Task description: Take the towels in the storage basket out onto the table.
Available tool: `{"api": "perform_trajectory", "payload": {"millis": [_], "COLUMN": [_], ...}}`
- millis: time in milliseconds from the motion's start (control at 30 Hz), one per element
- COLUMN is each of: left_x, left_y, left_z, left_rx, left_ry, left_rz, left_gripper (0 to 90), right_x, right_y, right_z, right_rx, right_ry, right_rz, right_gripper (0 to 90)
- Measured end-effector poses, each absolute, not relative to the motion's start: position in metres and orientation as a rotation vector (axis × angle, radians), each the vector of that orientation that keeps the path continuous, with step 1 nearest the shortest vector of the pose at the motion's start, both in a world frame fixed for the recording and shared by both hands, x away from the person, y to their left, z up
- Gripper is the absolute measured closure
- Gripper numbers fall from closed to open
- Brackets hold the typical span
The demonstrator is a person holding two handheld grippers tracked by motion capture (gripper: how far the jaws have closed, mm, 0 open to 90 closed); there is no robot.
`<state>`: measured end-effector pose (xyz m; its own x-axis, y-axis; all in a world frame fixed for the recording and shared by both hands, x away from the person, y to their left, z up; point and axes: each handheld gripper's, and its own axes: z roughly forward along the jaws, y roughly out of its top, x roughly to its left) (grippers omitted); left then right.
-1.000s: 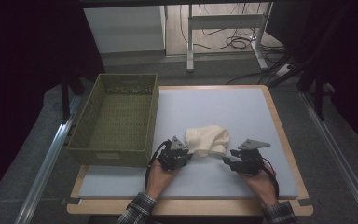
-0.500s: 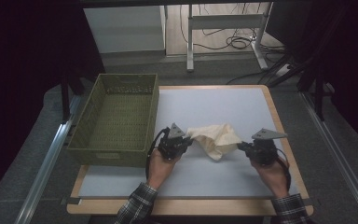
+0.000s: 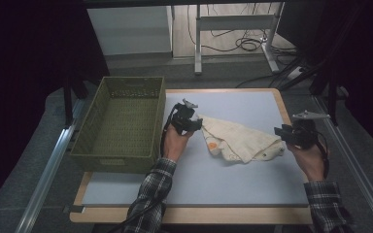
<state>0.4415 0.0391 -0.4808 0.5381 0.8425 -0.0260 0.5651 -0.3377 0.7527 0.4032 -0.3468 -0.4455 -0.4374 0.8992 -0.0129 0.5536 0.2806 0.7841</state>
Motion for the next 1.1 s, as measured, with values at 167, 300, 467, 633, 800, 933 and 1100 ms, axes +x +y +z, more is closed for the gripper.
{"api": "perform_trajectory", "payload": {"millis": [167, 300, 467, 633, 800, 933, 1100], "left_x": [0.413, 0.393, 0.386, 0.390, 0.388, 0.386, 0.372], "left_y": [0.036, 0.032, 0.022, -0.004, -0.021, -0.018, 0.006], "left_z": [-0.495, -0.506, -0.518, -0.527, -0.534, -0.527, -0.507], "left_rx": [2.069, 2.084, 2.125, 2.153, 2.198, 2.185, 2.172], "left_ry": [1.052, 0.980, 0.926, 0.856, 0.830, 0.829, 0.849], "left_rz": [0.385, 0.313, 0.259, 0.294, 0.355, 0.387, 0.404], "left_gripper": [41.7, 41.6, 40.1, 38.1, 56.9, 83.6, 84.0], "right_x": [0.383, 0.367, 0.360, 0.359, 0.358, 0.358, 0.353], "right_y": [-0.344, -0.322, -0.298, -0.277, -0.267, -0.266, -0.273], "right_z": [-0.463, -0.478, -0.492, -0.509, -0.518, -0.517, -0.492], "right_rx": [1.305, 1.244, 1.181, 1.139, 1.092, 1.073, 1.029], "right_ry": [2.176, 2.277, 2.355, 2.415, 2.433, 2.397, 2.369], "right_rz": [1.093, 1.167, 1.184, 1.168, 1.079, 1.013, 1.038], "right_gripper": [61.6, 61.9, 62.4, 55.6, 61.1, 85.6, 87.8]}}
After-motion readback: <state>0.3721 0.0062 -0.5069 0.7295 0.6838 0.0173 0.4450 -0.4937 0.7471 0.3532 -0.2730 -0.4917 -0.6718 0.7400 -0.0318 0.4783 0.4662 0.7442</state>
